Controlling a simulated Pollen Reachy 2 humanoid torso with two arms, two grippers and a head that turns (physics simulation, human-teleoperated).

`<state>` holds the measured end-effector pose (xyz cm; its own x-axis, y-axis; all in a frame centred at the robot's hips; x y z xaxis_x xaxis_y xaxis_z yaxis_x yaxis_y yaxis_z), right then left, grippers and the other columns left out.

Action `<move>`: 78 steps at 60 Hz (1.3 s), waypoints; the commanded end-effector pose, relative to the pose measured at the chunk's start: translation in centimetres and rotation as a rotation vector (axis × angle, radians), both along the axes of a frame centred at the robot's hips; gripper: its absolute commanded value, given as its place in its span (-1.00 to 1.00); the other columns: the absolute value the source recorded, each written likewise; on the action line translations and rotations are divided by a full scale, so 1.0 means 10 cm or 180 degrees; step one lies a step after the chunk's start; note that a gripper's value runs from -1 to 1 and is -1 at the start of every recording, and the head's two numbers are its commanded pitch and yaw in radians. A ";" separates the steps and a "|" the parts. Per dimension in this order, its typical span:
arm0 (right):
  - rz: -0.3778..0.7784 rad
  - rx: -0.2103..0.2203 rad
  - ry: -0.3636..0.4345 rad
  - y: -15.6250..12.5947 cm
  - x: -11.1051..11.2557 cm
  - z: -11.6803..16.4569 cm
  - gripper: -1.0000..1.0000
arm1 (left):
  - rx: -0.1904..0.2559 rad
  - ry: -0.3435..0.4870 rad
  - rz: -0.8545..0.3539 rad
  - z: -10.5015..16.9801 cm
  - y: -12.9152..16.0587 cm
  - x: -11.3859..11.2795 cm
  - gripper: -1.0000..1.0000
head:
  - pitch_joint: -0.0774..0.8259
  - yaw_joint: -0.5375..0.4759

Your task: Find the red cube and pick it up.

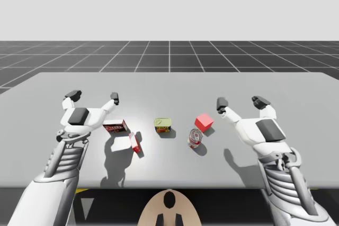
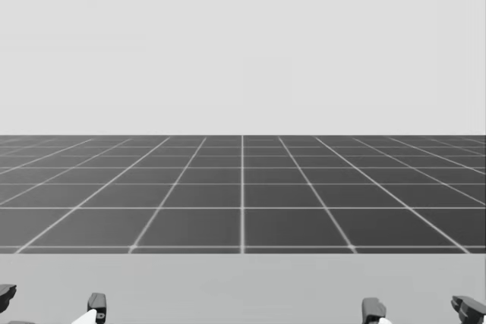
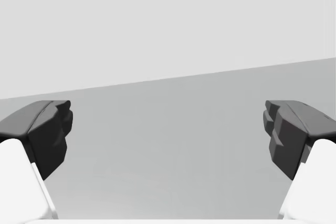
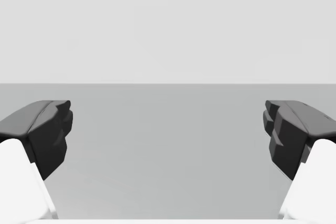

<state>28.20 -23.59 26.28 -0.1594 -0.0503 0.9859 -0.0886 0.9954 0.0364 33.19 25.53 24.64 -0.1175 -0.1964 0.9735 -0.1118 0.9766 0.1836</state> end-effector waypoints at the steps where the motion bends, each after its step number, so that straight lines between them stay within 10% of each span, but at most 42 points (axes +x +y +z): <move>1: -0.0228 0.0053 -0.0053 0.02 -0.02 -0.01 -1.00 | 0.0002 0.0001 0.0001 0.00 0.00 0.00 -1.00 | -0.84 0.06; 40: -0.0102 0.0086 -0.0059 0.00 -0.04 0.05 -1.00 | 0.0013 -0.0008 0.0012 0.01 0.00 -0.01 -1.00 | -0.08 0.11; 78: -0.0048 0.0054 -0.0043 0.00 0.00 0.01 -1.00 | -0.0014 -0.0032 -0.0009 0.04 0.00 -0.03 -1.00 | 0.50 -0.44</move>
